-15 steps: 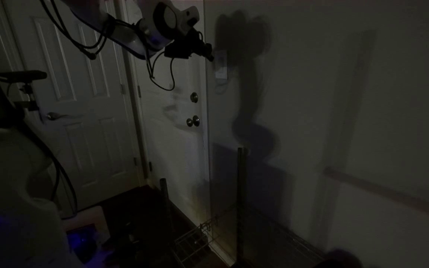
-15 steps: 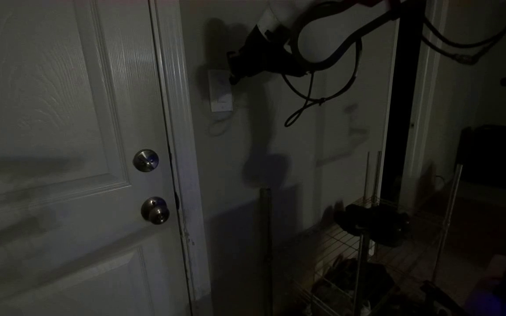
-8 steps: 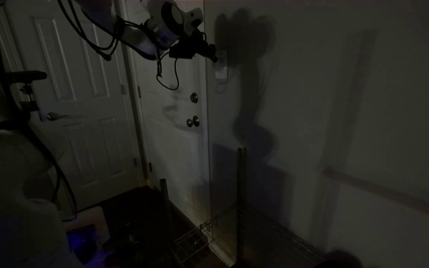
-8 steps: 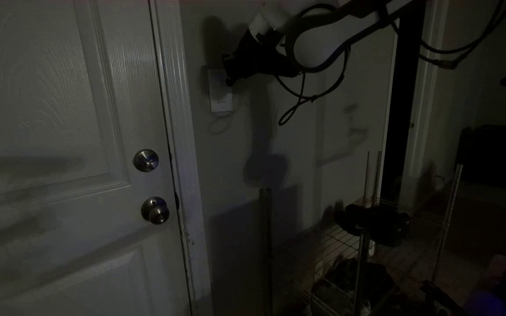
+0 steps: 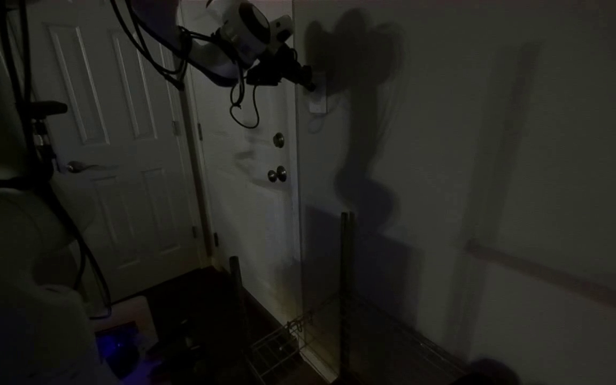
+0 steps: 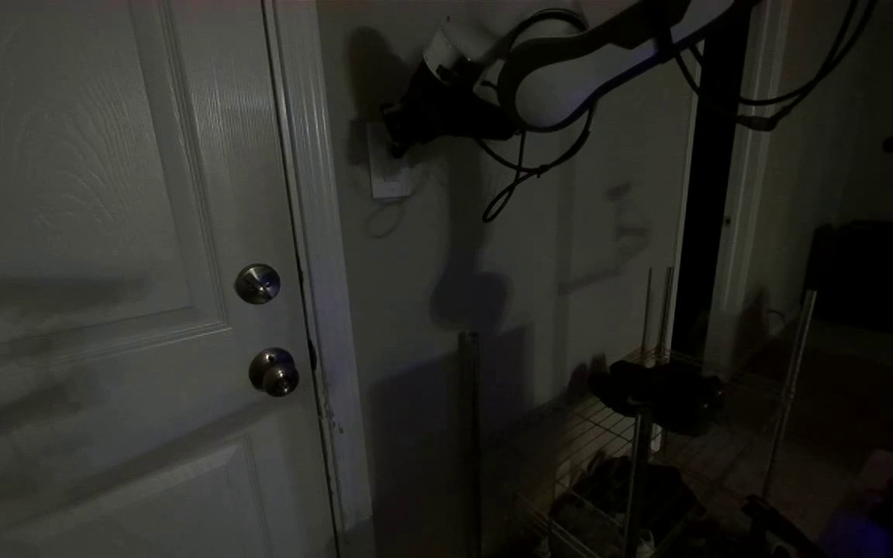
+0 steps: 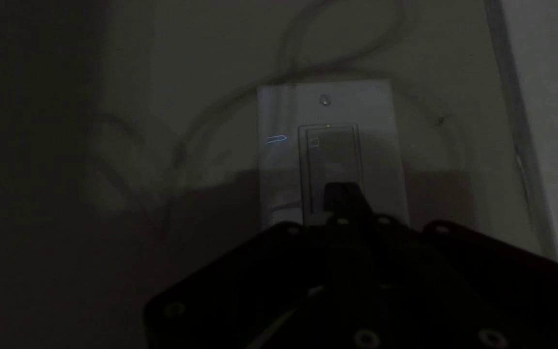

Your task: Switch on the light on the table

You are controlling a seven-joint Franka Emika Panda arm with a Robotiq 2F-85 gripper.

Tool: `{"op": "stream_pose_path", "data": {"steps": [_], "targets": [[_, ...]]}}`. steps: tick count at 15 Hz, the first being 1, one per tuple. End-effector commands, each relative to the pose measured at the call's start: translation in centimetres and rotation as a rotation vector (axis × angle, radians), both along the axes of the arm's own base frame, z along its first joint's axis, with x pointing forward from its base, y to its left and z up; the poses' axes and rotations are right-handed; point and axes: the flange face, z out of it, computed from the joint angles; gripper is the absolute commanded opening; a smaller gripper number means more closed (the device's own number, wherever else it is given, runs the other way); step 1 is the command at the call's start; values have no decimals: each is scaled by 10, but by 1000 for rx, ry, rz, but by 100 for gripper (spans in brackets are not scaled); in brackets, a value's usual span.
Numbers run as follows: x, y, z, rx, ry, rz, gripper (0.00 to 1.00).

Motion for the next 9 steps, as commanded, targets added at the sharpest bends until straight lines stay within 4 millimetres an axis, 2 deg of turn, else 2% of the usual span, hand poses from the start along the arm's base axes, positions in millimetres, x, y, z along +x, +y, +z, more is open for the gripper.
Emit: {"op": "stream_pose_path", "data": {"steps": [1, 9], "targets": [[11, 2, 5, 14, -34, -22, 0], [28, 8, -11, 7, -10, -100, 0]]}}
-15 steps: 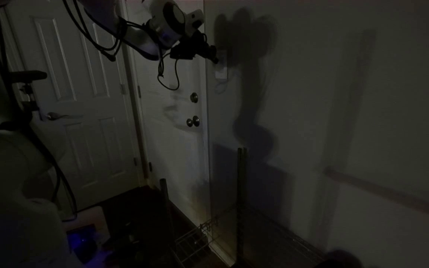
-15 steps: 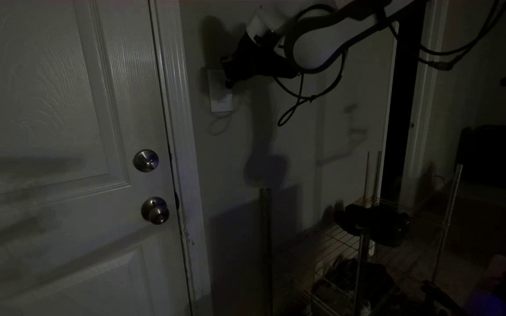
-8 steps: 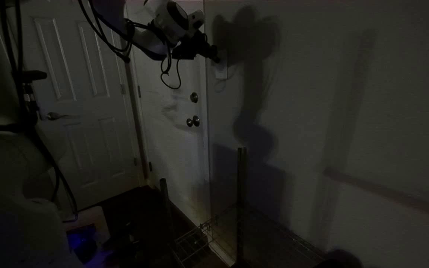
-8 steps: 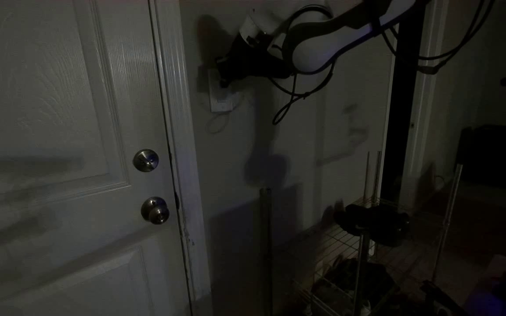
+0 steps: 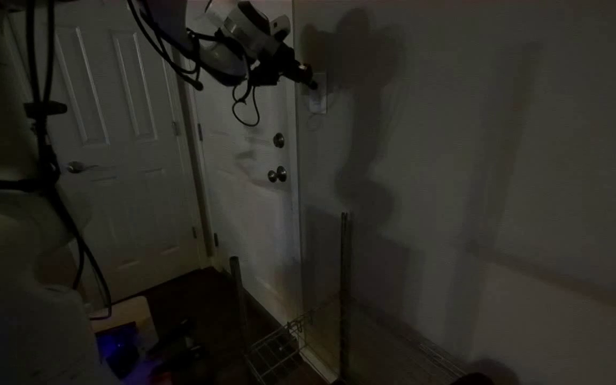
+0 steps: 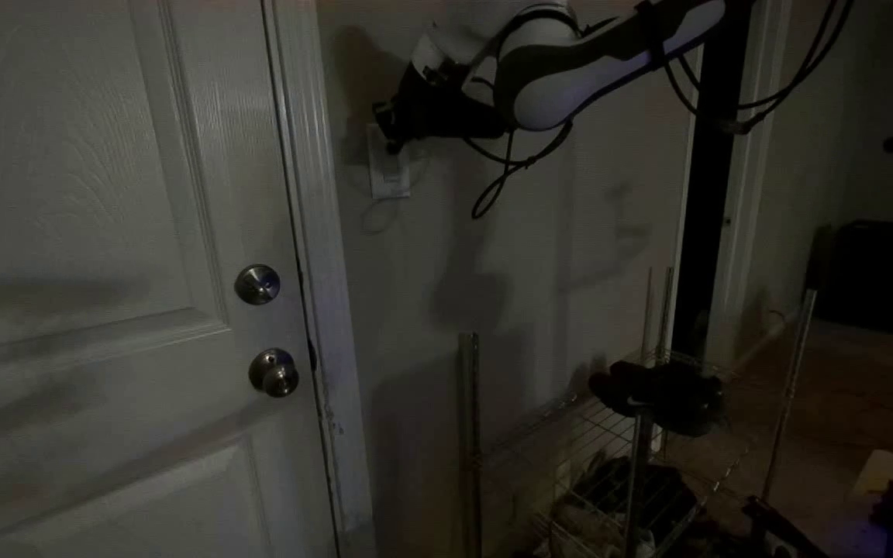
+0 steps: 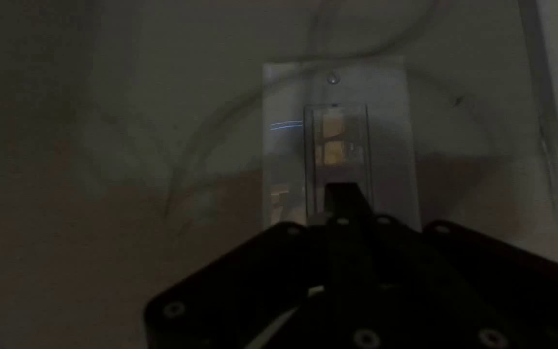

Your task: Switch on the light on the table

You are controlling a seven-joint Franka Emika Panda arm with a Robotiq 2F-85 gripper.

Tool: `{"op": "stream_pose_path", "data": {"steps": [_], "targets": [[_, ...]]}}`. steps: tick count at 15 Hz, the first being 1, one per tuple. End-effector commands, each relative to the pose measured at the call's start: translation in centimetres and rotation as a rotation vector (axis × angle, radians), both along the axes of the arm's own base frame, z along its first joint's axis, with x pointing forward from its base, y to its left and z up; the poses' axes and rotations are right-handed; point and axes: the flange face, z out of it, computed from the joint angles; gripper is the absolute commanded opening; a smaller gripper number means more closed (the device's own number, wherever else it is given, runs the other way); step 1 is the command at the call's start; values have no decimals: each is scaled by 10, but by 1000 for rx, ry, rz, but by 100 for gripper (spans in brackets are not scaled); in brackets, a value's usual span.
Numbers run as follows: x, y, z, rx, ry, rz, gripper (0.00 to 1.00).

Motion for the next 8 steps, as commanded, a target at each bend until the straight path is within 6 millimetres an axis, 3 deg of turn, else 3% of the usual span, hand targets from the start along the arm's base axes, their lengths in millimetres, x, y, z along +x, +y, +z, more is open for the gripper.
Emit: {"op": "stream_pose_path", "data": {"steps": [1, 5, 8], "targets": [[21, -5, -13, 40, 34, -51, 0], [7, -13, -9, 131, 98, -116, 0], [-8, -37, -19, 238, 161, -149, 0]]}}
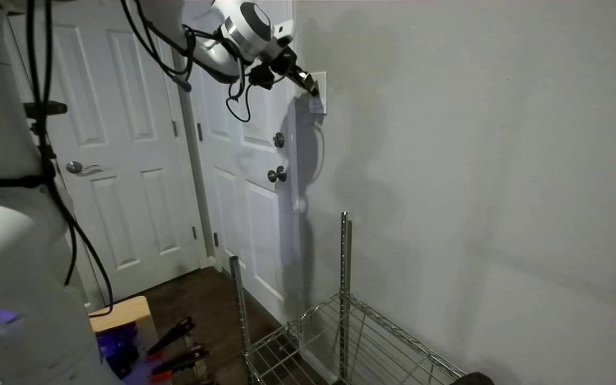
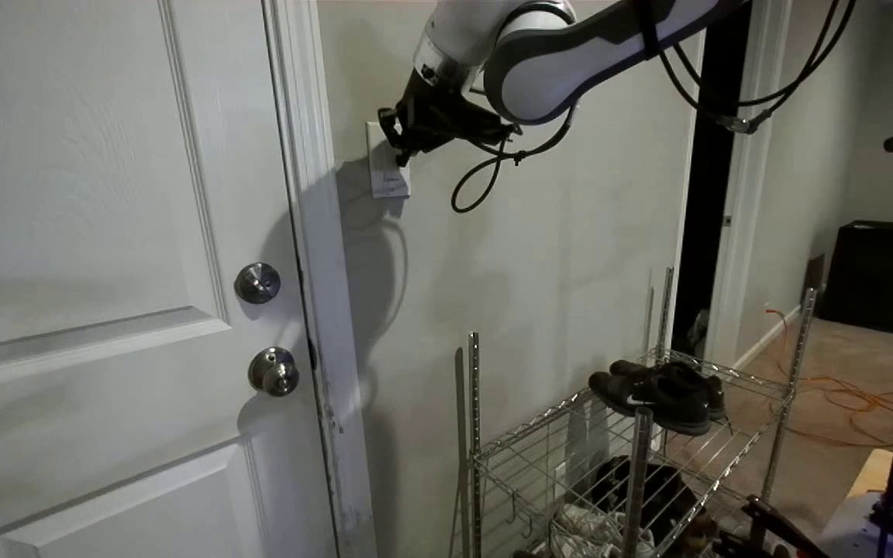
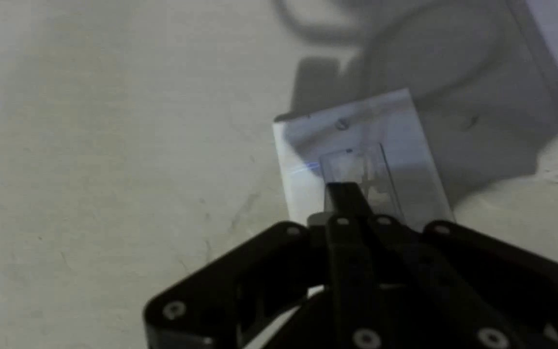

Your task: Switch on the light on the table

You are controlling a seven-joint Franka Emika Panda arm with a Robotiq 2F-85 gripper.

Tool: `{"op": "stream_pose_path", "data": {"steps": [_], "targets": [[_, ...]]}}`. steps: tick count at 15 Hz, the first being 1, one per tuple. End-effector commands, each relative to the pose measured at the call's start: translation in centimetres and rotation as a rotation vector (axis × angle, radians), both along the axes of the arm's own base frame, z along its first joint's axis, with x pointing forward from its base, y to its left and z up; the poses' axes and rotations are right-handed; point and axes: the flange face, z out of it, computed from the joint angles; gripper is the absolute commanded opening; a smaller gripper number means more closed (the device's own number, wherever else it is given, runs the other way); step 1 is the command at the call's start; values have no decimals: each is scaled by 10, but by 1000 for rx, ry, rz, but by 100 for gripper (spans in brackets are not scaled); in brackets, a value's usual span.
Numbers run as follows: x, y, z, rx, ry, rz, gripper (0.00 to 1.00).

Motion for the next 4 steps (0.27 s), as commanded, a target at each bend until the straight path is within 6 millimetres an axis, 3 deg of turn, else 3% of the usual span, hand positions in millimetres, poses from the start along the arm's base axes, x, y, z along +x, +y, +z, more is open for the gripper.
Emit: {"op": "stream_pose_path", "data": {"steps": [1, 4], "targets": [[-18, -34, -16, 95, 56, -31, 0], [-33, -57, -32, 162, 85, -36, 0]]}}
